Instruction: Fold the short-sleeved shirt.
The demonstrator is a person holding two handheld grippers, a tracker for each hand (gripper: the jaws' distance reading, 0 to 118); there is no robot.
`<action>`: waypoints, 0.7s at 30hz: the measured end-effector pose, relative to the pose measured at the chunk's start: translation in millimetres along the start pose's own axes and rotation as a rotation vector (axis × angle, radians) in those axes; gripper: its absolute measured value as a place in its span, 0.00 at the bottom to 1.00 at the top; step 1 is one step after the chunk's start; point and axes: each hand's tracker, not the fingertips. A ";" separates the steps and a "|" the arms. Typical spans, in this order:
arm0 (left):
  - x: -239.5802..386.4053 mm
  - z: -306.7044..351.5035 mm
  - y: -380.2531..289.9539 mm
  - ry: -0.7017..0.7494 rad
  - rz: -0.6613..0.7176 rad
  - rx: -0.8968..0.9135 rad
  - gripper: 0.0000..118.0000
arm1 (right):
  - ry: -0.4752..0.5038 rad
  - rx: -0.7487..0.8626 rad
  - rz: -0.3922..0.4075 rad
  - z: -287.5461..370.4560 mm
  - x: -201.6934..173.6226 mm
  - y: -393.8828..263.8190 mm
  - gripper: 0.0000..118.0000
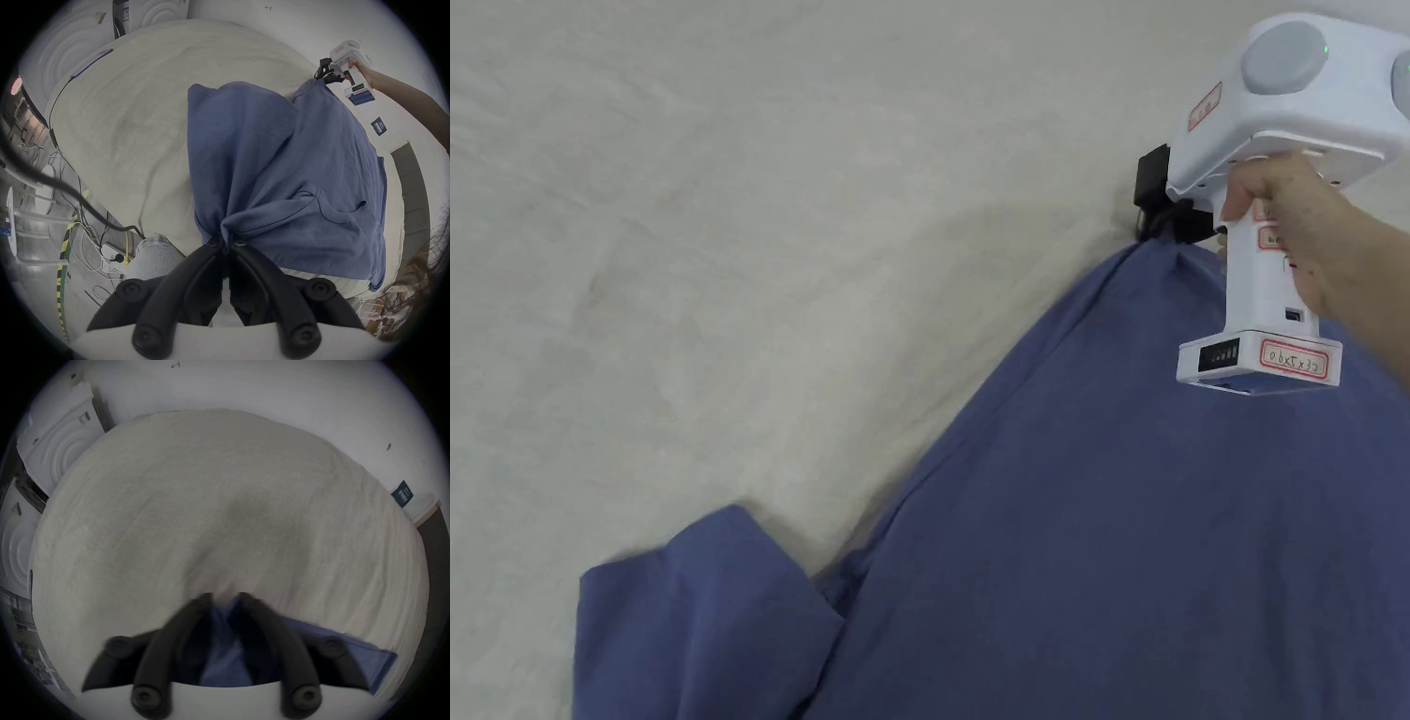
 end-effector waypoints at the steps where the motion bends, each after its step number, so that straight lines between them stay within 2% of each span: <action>1: -0.8 -1.9 0.5 0.002 -0.002 0.000 0.03 | -0.021 -0.005 0.015 2.4 -1.4 -1.3 0.12; 5: -3.7 -0.9 -3.2 -0.005 0.017 0.015 0.03 | -0.012 0.029 0.007 30.7 6.2 -9.1 0.11; 11: -8.9 9.0 -1.5 -0.041 0.011 0.071 0.03 | 0.057 0.104 -0.041 128.4 20.8 -26.4 0.11; 16: -4.6 22.0 3.0 -0.066 -0.051 0.173 0.03 | 0.020 0.205 -0.064 233.6 46.1 -58.6 0.11; 21: 1.2 54.6 24.1 -0.169 -0.082 0.298 0.03 | -0.038 0.317 -0.115 348.3 80.7 -110.9 0.11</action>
